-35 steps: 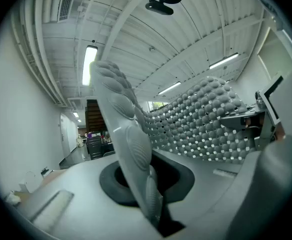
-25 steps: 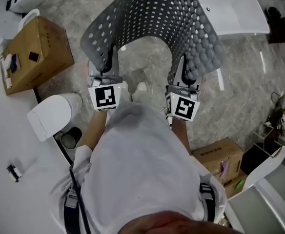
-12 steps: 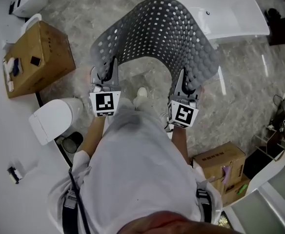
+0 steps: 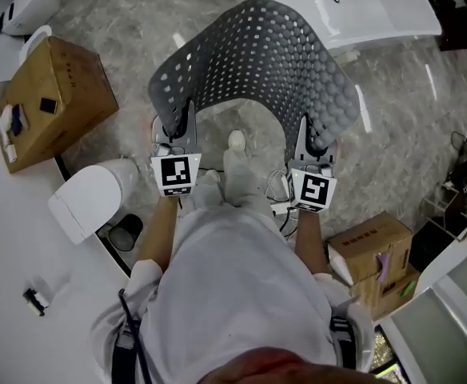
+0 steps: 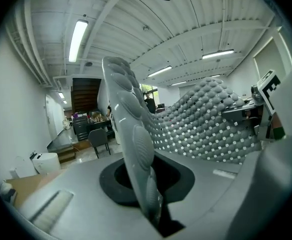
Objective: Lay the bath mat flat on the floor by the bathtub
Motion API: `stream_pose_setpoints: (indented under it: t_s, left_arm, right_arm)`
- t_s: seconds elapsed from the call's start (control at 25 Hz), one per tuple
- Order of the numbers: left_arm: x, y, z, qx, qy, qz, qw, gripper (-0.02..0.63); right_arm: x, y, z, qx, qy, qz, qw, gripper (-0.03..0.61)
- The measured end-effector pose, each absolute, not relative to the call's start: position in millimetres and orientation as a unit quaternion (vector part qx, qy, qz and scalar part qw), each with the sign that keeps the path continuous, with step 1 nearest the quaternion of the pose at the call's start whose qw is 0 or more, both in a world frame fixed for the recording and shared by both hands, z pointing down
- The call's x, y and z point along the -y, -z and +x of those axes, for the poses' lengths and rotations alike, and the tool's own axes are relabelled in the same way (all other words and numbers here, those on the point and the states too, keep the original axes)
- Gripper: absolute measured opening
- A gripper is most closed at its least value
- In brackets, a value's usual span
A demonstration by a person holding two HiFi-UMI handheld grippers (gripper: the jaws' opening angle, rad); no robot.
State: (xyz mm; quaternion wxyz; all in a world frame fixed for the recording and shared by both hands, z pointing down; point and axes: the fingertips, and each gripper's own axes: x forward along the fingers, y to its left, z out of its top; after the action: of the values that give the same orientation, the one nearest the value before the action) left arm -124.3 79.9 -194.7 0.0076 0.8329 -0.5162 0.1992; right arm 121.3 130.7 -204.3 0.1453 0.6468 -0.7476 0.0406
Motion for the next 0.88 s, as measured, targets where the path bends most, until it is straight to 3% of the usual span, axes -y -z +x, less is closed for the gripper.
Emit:
stream_pose_setpoints:
  t_s: [0.36, 0.88]
  left_arm:
    - [-66.0, 84.0, -167.1, 0.53, -0.224, 0.818, 0.022, 0.019]
    - [24.6, -166.7, -129.3, 0.522, -0.249, 0.815, 0.04, 0.019]
  right_arm:
    - [-118.7, 88.4, 102.9, 0.742, -0.085, 0.647, 0.157, 0.023]
    - [-25.2, -150.6, 123.3, 0.751, -0.096, 0.624, 0.193, 0.023]
